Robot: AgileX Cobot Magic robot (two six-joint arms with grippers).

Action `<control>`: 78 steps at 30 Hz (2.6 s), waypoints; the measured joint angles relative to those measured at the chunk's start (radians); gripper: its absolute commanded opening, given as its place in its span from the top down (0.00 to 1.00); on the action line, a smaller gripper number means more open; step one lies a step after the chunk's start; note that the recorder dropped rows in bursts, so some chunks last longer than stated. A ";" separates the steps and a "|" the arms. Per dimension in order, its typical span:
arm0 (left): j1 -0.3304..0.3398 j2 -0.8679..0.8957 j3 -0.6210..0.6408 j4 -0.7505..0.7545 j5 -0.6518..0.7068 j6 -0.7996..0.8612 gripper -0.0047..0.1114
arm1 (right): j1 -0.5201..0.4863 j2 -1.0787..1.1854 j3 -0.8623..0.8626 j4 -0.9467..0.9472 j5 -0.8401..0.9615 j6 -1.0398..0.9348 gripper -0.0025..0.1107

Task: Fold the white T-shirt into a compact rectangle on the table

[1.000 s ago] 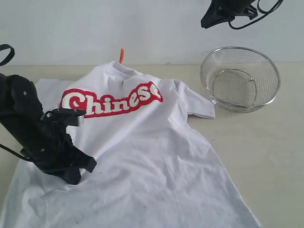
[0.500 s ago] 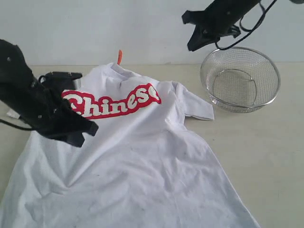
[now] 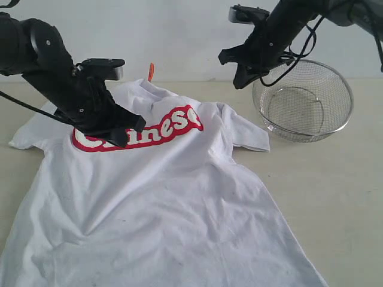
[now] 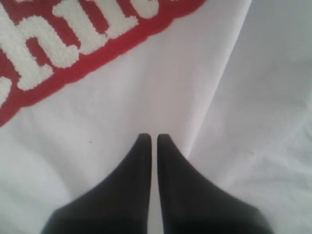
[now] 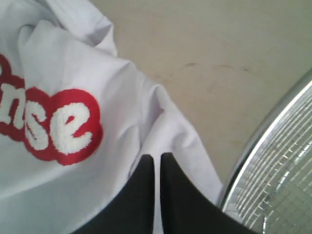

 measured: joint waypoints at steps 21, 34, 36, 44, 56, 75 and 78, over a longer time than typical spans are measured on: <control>0.000 0.004 0.000 0.002 0.028 0.020 0.92 | 0.034 0.085 0.001 -0.026 0.024 0.024 0.72; 0.000 0.004 0.000 0.002 0.030 0.028 0.92 | -0.008 0.085 0.001 -0.117 0.026 0.051 0.72; 0.000 0.004 0.000 0.002 0.030 0.028 0.92 | -0.017 0.085 0.001 -0.123 0.026 0.051 0.72; 0.000 0.004 0.000 0.002 0.030 0.028 0.92 | -0.080 0.085 0.001 -0.092 0.026 0.047 0.72; 0.000 0.004 0.000 0.002 0.022 0.029 0.92 | 0.013 0.089 0.001 -0.020 0.026 -0.005 0.72; 0.000 0.004 0.000 0.004 0.028 0.037 0.92 | 0.069 0.152 0.001 -0.040 0.026 0.005 0.57; 0.000 0.004 0.000 0.004 0.028 0.037 0.92 | 0.073 0.157 0.001 -0.058 0.026 0.015 0.73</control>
